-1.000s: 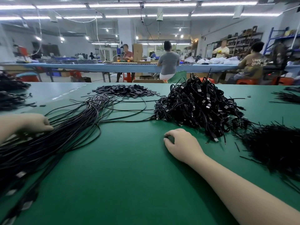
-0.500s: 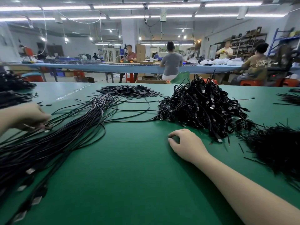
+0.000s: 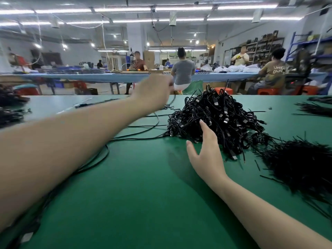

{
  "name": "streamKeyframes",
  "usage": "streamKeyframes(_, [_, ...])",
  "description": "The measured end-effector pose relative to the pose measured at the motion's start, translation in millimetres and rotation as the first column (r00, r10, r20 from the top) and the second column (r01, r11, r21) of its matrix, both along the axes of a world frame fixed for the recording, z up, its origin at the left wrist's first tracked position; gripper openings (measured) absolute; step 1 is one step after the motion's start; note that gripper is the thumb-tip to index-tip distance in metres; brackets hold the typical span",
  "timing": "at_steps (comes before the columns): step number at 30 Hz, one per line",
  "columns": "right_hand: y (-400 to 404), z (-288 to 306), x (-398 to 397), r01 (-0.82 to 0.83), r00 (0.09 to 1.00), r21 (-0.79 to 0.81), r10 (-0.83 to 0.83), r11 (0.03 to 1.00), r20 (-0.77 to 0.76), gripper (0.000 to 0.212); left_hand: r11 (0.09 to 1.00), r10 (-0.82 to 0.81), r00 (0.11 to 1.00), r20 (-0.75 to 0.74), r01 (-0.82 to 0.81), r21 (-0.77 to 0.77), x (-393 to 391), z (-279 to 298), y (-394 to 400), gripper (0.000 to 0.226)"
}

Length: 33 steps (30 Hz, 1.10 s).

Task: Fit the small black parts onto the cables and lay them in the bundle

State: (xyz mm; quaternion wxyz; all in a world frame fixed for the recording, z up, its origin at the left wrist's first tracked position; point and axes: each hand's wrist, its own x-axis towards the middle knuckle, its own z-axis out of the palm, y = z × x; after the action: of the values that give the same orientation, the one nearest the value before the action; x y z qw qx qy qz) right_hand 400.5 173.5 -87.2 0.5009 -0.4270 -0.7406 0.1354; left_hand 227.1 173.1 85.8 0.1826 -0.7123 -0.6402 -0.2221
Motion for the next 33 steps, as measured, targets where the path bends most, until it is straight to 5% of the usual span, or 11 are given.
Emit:
streamKeyframes(4, [8, 7, 10, -0.013, 0.982, 0.097, 0.031, 0.995, -0.188, 0.049, 0.958, -0.243, 0.919, 0.311, 0.277, -0.070, 82, -86, -2, 0.017])
streamKeyframes(8, [20, 10, 23, 0.141, 0.966, 0.077, -0.120, 0.987, -0.228, 0.025, 0.921, -0.235, 0.741, 0.629, 0.376, -0.099, 80, -113, 5, 0.008])
streamKeyframes(13, [30, 10, 31, 0.252, 0.864, -0.162, -0.297, 0.954, -0.407, 0.019, 0.760, -0.032, 0.623, 0.782, 0.524, -0.386, 18, -122, -4, 0.011])
streamKeyframes(16, [29, 9, 27, 0.260, 0.870, -0.195, -0.317, 0.946, -0.377, 0.016, 0.750, 0.080, 0.525, 0.847, 0.528, -0.398, -13, -119, -8, 0.014])
streamKeyframes(21, [28, 10, 28, 0.305, 0.846, -0.205, -0.364, 0.930, -0.390, 0.015, 0.763, 0.163, 0.661, 0.733, 0.387, -0.518, -52, -111, -11, 0.022])
streamKeyframes(23, [30, 8, 32, 0.329, 0.831, -0.250, -0.405, 0.911, -0.381, 0.016, 0.798, 0.169, 0.470, 0.867, 0.450, -0.400, -56, -113, -12, 0.035])
streamKeyframes(25, [30, 7, 34, 0.330, 0.851, -0.259, -0.405, 0.908, -0.336, 0.017, 0.861, 0.122, 0.118, 0.985, 0.482, -0.164, -52, -112, -10, 0.040])
streamKeyframes(28, [24, 5, 26, 0.265, 0.944, -0.111, -0.282, 0.958, -0.173, 0.022, 0.888, 0.036, -0.422, 0.906, 0.430, 0.165, -36, -105, -5, 0.014])
streamKeyframes(33, [11, 4, 15, -0.053, 0.996, 0.095, 0.045, 0.994, 0.078, 0.027, 0.877, -0.068, -0.580, 0.812, 0.353, 0.325, -26, -83, -9, 0.032])
